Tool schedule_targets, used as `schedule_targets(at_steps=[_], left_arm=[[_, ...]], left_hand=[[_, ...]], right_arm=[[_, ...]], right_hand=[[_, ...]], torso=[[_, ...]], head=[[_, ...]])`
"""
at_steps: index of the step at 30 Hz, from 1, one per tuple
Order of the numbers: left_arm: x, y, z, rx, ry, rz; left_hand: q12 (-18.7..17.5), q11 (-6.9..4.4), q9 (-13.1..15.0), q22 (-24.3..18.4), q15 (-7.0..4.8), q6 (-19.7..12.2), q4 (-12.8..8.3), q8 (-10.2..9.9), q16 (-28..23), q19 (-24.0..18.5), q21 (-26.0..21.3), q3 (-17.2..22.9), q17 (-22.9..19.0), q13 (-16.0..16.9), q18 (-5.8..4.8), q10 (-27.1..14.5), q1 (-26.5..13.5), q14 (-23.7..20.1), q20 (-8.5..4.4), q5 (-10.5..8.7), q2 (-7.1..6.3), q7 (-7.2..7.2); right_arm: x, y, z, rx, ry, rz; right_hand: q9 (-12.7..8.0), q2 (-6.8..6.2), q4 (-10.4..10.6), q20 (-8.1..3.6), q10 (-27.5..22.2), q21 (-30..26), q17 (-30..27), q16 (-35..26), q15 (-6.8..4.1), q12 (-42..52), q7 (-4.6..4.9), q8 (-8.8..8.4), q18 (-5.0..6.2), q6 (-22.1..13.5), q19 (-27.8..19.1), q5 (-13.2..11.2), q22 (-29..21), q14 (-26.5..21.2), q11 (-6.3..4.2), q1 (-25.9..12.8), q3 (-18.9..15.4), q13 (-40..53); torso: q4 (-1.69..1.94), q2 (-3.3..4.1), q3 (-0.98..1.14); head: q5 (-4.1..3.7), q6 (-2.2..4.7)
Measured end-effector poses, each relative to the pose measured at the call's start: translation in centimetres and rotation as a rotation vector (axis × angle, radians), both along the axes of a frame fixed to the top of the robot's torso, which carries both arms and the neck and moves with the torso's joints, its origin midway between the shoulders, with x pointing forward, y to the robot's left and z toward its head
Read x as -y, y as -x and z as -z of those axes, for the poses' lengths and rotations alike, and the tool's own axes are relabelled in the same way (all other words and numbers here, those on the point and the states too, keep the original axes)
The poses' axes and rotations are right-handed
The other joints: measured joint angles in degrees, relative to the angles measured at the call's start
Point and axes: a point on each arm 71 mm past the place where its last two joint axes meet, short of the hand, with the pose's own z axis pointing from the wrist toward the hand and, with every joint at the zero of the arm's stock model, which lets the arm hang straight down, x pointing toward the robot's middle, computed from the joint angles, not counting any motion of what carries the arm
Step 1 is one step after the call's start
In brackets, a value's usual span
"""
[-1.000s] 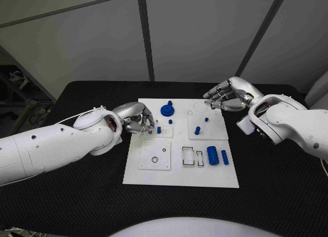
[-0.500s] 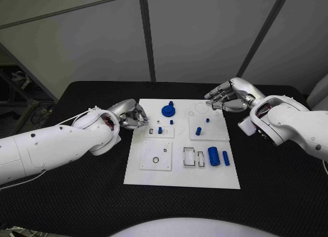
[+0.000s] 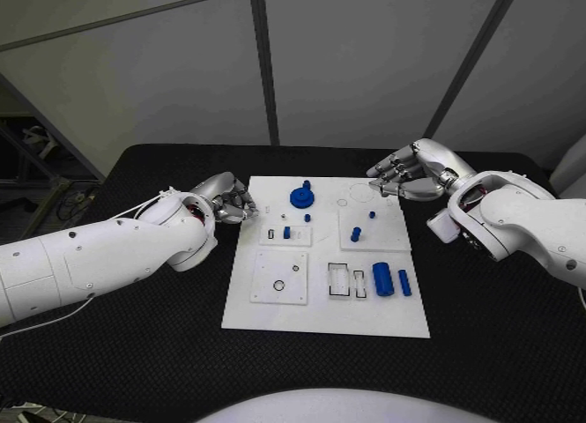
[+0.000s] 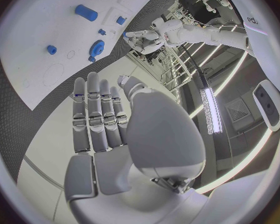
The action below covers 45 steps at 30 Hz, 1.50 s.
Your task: Assemble the parts on the task board
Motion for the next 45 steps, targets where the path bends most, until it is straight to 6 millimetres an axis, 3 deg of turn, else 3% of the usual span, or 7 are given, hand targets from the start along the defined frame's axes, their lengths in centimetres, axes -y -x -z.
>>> schedule_targets(at_steps=[1,12,13,14,17,18,45], left_arm=[[0.0,0.0,0.0,-0.004,0.002,-0.005],[-0.4,-0.5,-0.5,-0.021,0.042,-0.069],[-0.3,-0.5,-0.5,-0.022,0.044,-0.072],[-0.2,-0.6,-0.5,-0.023,0.046,-0.075],[0.0,-0.8,-0.4,-0.026,0.051,-0.083],[0.1,-0.9,-0.4,-0.027,0.052,-0.086],[1.7,-2.3,0.1,-0.023,0.025,-0.095]], left_hand=[[0.00,-0.08,0.00,0.00,0.00,0.00,0.01,0.00,0.00,0.00,0.00,0.01,0.00,0.00,3.52,0.09,-0.06,0.00,0.00,0.00,-0.06,0.00],[0.00,-0.40,0.00,-0.01,-0.40,0.40,-0.25,0.00,0.36,0.51,1.28,1.06,0.00,0.50,3.27,1.01,-0.74,0.00,-0.09,-0.03,-0.74,-0.40],[0.00,-0.35,0.00,-0.01,-0.40,0.40,-0.36,0.00,0.35,0.72,1.56,1.17,0.00,0.49,0.51,1.08,-0.75,-0.01,-0.30,-0.03,-0.75,-0.40],[0.00,-0.21,0.00,-0.01,-0.40,0.40,-0.41,0.00,0.36,0.72,1.66,1.22,-0.01,0.49,-0.64,1.24,-1.04,-0.01,-0.30,-0.03,-1.04,-0.40],[0.00,-0.39,0.00,-0.01,-0.40,0.40,-0.31,0.00,0.35,1.20,2.31,1.43,-0.01,0.39,-0.53,1.42,-1.04,-0.01,-0.37,-0.03,-1.05,-0.40],[0.00,-0.40,0.00,-0.01,-0.40,0.40,-0.31,0.01,0.35,1.23,2.32,1.43,-0.01,0.35,0.74,1.44,-1.19,0.00,-0.40,-0.03,-1.19,-0.40],[0.00,-1.02,0.00,-0.02,-0.80,1.23,-0.38,2.22,0.35,1.64,3.00,1.82,-0.01,0.25,0.73,2.46,-3.08,-0.01,-0.81,0.05,-3.08,-1.24]], right_arm=[[0.0,0.0,0.0,0.000,0.000,0.000],[-0.1,0.0,0.0,0.000,0.000,-0.002],[-0.1,0.0,0.0,0.000,0.000,-0.002],[-0.1,0.0,0.0,0.000,0.000,-0.002],[-0.2,0.0,0.0,0.000,-0.001,-0.003],[-0.2,0.0,0.0,0.000,-0.001,-0.003],[-0.5,-0.1,0.0,0.000,-0.002,-0.008]], right_hand=[[0.00,0.00,0.00,0.00,0.00,0.00,0.00,0.00,0.00,0.00,0.00,0.00,0.00,0.00,0.00,0.00,0.00,0.00,0.00,0.00,0.00,0.00],[0.00,0.00,0.00,0.00,0.00,0.00,-0.01,0.00,0.00,0.00,0.00,0.00,0.00,0.00,0.00,0.00,0.00,0.00,0.00,0.00,0.00,0.01],[0.00,0.00,0.00,0.00,0.00,0.00,-0.01,0.00,0.00,0.00,0.00,0.00,0.00,0.00,0.00,0.00,0.01,0.00,0.00,0.00,0.00,0.01],[0.00,0.00,0.00,0.00,0.00,0.00,-0.01,0.00,0.00,0.00,0.00,0.00,0.00,0.00,0.00,0.00,0.01,0.00,0.00,0.00,0.00,0.01],[0.00,0.00,0.00,0.00,0.00,0.00,-0.01,0.00,0.00,0.00,0.00,0.00,0.00,0.00,0.00,0.00,0.01,0.00,0.00,0.00,0.00,0.01],[0.00,0.00,0.00,0.00,0.00,0.00,-0.01,0.00,0.00,0.00,0.00,0.00,0.00,0.00,0.00,0.00,0.01,0.00,0.00,0.00,0.00,0.01],[0.00,0.00,0.00,0.00,0.00,0.00,-0.02,0.00,0.00,0.00,0.00,0.00,0.00,0.00,0.00,0.00,0.02,0.00,0.00,0.00,0.00,0.02]], torso=[[0.00,0.00,0.00],[0.10,-0.04,-0.01],[0.10,-0.04,-0.01],[0.10,-0.04,-0.01],[0.09,-0.04,-0.01],[0.09,-0.05,-0.01],[0.02,-0.07,-0.01]], head=[[0.01,-0.01],[0.21,0.04],[0.22,0.05],[0.24,0.05],[0.27,0.05],[0.29,0.05],[0.12,0.27]])
